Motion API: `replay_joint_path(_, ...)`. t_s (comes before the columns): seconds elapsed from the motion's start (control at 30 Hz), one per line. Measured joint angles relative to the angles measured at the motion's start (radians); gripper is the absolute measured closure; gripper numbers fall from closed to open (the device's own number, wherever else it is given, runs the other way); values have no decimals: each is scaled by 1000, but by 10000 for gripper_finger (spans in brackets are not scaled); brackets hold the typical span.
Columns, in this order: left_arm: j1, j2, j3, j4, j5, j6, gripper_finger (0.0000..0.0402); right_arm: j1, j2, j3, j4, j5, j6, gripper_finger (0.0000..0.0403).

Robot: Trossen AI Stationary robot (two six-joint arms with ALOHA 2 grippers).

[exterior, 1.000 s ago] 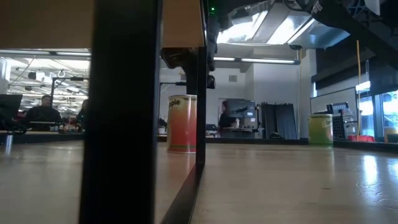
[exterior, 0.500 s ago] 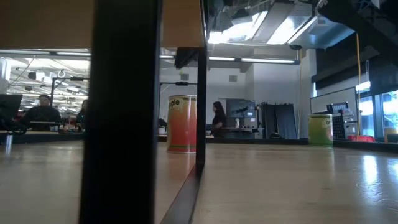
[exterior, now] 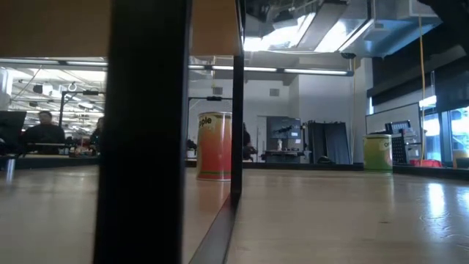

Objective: Pick and place cans onto a shelf
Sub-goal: Put the canned pineapple on the shelf

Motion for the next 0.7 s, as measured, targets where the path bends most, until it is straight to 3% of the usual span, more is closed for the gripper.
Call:
replay_joint_path(0.1,106,4,1,72,30,112,401,0,-49,0,-5,12,-6,390)
replay_joint_path(0.37,392,69,1,309,352,448,359,0,-139,0,-78,195,-49,389)
replay_joint_path(0.7,667,274,1,345,654,879,337,0,-218,0,-124,339,-43,389)
